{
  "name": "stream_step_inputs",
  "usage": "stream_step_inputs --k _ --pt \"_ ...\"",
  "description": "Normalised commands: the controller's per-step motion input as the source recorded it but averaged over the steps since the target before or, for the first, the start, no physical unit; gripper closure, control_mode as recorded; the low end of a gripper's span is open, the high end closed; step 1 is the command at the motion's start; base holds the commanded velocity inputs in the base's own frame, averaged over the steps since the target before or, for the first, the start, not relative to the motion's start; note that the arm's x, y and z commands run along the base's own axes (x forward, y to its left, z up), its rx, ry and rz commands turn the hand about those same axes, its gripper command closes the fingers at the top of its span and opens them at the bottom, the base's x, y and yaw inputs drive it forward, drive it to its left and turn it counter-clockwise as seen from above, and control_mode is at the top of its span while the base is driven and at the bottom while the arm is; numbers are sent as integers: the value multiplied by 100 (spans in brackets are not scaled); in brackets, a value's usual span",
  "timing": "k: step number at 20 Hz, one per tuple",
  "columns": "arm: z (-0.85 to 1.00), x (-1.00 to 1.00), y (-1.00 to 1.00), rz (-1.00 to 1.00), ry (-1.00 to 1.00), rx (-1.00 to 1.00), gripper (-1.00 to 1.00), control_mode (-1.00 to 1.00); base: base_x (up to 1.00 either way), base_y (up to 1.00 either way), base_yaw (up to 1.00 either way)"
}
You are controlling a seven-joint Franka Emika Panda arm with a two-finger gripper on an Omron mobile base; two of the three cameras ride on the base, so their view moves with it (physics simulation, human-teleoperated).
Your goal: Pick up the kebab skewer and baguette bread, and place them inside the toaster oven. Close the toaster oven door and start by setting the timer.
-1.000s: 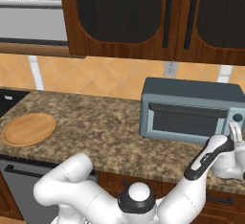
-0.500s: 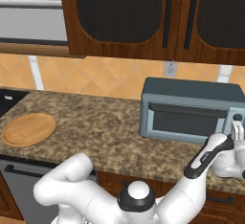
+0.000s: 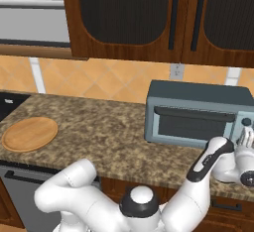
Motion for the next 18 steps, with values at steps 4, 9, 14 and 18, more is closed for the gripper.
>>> stream_step_inputs --k 4,9,14,18 --pt "10 35 6 0 -1 28 100 -100 0 0 0" --pt "8 46 0 0 0 25 100 -100 0 0 0" --pt "-7 0 0 0 -2 26 100 -100 0 0 0" --pt "-3 18 0 0 -5 25 100 -100 0 0 0"
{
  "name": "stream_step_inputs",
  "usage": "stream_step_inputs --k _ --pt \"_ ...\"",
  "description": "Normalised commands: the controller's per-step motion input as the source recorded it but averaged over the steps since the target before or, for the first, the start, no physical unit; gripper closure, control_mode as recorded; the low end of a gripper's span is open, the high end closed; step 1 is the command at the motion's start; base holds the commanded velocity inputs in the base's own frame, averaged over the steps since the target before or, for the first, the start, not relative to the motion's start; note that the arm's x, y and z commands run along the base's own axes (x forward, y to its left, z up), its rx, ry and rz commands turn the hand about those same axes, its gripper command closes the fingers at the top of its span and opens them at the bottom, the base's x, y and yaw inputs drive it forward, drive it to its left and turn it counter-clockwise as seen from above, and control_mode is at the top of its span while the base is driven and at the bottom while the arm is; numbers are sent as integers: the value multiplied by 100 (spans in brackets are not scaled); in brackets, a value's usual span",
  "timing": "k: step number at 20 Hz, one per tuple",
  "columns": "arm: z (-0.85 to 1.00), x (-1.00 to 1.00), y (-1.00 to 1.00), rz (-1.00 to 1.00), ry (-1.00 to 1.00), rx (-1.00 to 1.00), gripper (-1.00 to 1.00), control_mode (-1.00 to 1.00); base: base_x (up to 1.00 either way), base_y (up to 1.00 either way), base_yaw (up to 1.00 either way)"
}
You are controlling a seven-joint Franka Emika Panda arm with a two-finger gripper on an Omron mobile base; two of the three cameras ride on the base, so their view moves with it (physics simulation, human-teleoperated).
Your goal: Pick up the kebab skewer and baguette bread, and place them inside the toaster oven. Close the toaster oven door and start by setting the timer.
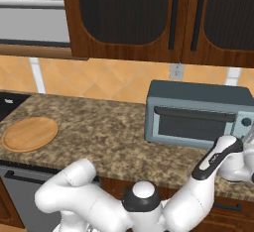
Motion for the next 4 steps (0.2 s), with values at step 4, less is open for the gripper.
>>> stream_step_inputs --k 4 --pt "0 48 0 -2 0 26 100 -100 0 0 0"
